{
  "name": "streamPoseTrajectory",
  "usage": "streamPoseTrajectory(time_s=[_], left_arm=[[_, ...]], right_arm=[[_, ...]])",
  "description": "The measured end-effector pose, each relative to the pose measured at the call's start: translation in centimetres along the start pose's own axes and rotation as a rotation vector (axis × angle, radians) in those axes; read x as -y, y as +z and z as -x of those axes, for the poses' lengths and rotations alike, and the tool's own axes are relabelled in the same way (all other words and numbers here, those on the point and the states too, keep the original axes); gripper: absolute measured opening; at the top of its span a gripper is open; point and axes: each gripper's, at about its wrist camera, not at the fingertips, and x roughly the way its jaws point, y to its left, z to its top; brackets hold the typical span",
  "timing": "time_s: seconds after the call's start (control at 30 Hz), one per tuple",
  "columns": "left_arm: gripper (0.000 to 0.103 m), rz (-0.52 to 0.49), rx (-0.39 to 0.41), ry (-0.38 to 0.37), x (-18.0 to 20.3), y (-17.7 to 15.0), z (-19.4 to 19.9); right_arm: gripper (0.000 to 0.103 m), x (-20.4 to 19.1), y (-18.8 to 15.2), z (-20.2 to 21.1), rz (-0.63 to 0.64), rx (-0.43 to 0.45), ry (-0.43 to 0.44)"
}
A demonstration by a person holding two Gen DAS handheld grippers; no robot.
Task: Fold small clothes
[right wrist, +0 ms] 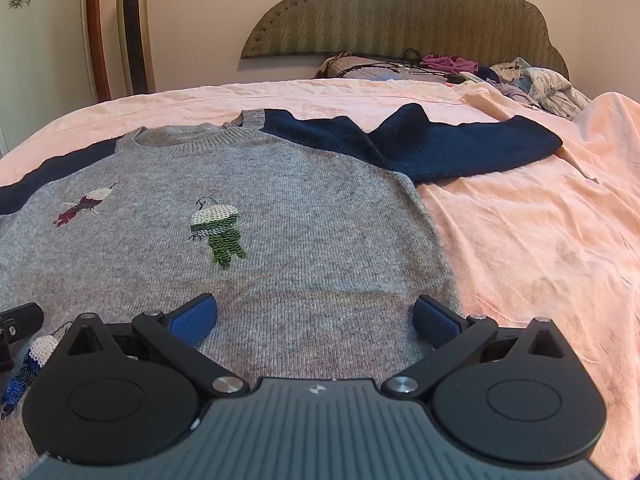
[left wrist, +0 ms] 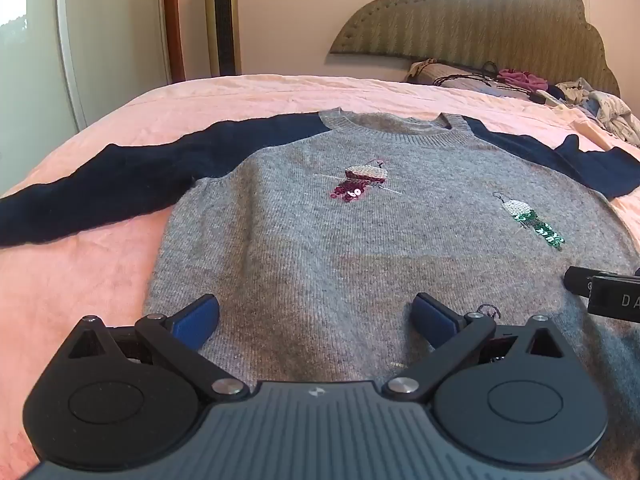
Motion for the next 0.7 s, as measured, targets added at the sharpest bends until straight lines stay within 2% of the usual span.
streamPoseTrajectory(time_s=[0.7], left_arm=[[0.103,0.005,0.004,-0.004,-0.03,-0.01,0.02]], right_arm=[[0.103,0.04,-0.01,-0.02,-0.014,0.0,0.013]])
